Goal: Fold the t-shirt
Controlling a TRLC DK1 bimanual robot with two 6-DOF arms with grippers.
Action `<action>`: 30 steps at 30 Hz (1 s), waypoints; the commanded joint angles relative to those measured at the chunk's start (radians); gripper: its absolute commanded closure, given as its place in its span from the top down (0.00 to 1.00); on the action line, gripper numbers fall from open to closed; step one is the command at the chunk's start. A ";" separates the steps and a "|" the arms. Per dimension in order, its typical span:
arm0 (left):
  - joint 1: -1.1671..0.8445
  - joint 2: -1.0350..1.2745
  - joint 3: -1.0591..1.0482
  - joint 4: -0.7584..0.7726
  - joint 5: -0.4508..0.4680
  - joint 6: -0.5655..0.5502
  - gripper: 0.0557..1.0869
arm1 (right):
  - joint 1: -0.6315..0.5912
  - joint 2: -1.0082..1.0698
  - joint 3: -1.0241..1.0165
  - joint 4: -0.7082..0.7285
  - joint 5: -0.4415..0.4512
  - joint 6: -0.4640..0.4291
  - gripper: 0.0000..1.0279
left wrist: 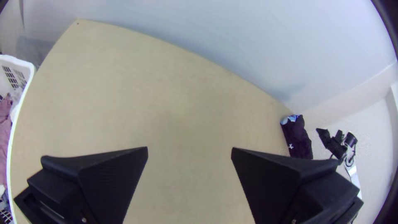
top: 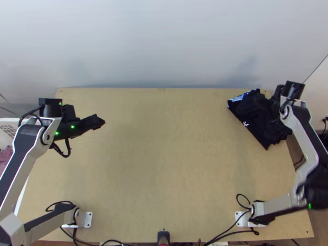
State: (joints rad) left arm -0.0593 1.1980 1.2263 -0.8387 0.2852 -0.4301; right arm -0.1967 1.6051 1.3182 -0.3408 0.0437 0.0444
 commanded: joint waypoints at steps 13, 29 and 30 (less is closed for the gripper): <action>0.012 -0.414 -0.352 0.202 -0.408 0.088 0.95 | 0.457 -0.680 -0.616 0.155 0.174 -0.060 0.96; 0.078 -0.839 -0.837 0.412 -0.552 0.275 0.95 | 0.519 -1.329 -1.229 0.342 0.240 -0.184 0.96; 0.105 -0.868 -0.869 0.441 -0.561 0.284 0.95 | 0.519 -1.366 -1.240 0.316 0.245 -0.184 0.96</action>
State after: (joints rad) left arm -0.0158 0.5072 0.5728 -0.5449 -0.1909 -0.2436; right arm 0.2935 0.5224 0.2680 -0.0132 0.2623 -0.0933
